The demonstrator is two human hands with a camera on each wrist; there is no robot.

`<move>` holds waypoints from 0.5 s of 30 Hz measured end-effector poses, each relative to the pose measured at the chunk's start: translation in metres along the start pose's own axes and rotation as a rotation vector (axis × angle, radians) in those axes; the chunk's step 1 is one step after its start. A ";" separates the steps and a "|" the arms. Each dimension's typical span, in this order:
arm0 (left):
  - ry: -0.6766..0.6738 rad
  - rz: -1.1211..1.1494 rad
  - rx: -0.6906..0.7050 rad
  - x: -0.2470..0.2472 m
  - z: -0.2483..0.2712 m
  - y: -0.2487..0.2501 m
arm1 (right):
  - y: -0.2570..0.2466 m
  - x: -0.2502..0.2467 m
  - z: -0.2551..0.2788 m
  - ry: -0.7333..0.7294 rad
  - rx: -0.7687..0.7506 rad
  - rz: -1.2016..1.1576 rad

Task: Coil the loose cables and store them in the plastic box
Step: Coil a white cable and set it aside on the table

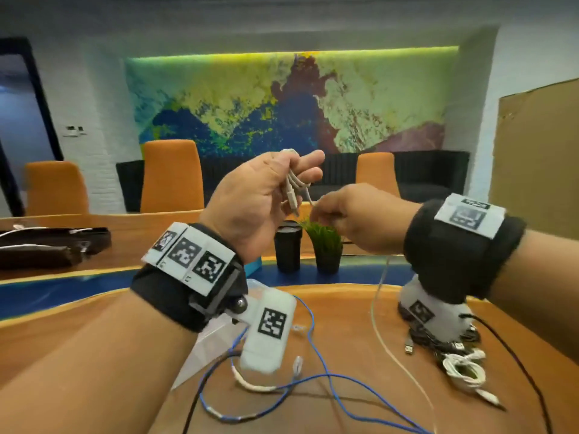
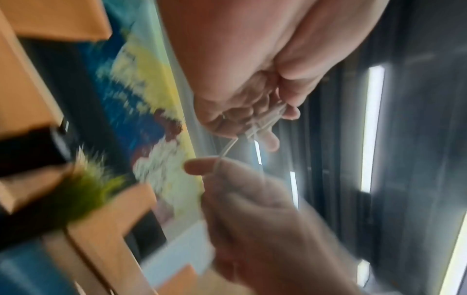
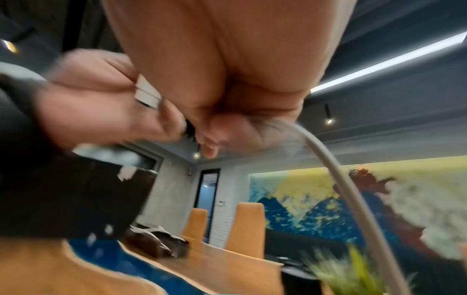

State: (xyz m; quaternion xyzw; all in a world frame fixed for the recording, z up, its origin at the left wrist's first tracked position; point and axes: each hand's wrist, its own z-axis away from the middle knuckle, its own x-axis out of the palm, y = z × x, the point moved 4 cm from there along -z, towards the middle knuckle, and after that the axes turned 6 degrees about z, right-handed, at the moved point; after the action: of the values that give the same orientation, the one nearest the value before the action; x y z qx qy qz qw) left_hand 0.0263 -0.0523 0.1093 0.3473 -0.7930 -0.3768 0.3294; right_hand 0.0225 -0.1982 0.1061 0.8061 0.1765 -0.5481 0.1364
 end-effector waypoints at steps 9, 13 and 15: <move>-0.136 -0.854 0.165 -0.022 0.005 -0.025 | -0.023 -0.073 0.013 0.241 -0.126 0.140; -0.214 -0.477 -0.022 -0.008 0.023 -0.027 | 0.005 -0.075 0.002 0.407 -0.103 -0.011; -0.197 -0.248 -0.042 -0.001 0.027 -0.016 | 0.021 -0.059 -0.003 0.411 -0.030 -0.153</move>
State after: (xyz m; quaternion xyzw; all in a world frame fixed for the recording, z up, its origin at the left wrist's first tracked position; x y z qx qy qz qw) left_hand 0.0111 -0.0490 0.0823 0.3970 -0.7643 -0.4636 0.2080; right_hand 0.0145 -0.2241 0.1630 0.8830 0.2694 -0.3784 0.0676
